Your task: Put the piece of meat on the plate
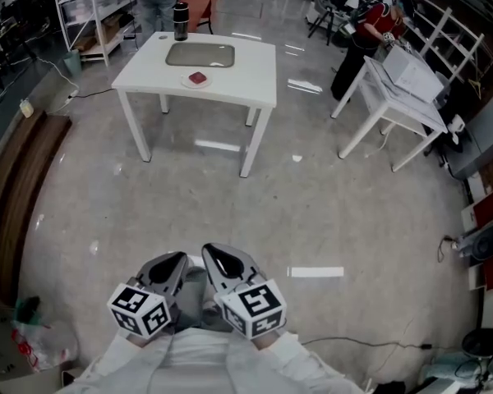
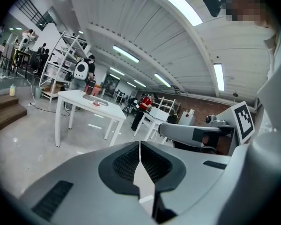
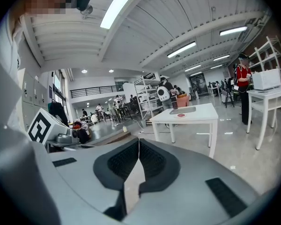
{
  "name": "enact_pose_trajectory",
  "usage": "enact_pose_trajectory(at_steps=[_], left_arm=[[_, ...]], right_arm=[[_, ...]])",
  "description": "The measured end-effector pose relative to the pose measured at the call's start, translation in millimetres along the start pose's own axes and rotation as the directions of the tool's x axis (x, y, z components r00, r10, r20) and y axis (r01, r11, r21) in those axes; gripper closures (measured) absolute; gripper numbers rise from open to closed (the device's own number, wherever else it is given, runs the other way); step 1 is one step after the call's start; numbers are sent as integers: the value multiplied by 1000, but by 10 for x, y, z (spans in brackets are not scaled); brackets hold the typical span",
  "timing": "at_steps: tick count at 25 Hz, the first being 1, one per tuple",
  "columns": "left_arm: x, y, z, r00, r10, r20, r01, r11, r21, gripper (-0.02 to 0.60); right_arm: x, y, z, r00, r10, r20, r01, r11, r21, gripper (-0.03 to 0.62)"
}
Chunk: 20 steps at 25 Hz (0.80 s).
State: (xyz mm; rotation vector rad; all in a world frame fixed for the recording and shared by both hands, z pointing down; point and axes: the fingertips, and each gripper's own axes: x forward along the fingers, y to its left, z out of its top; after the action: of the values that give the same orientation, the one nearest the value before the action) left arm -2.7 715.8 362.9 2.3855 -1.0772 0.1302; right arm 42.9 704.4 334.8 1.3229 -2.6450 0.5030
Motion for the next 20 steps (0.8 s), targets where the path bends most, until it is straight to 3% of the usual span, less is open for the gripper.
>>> enact_pose_trajectory(at_steps=[6, 20], left_arm=[[408, 262, 149, 999, -20, -26, 21, 1000, 13, 565], [1555, 1586, 1440, 995, -91, -47, 93, 995, 46, 565]], right_arm=[[391, -335, 131, 1000, -16, 0, 16, 1000, 17, 579], [2004, -1249, 1048, 993, -114, 28, 114, 993, 27, 579]])
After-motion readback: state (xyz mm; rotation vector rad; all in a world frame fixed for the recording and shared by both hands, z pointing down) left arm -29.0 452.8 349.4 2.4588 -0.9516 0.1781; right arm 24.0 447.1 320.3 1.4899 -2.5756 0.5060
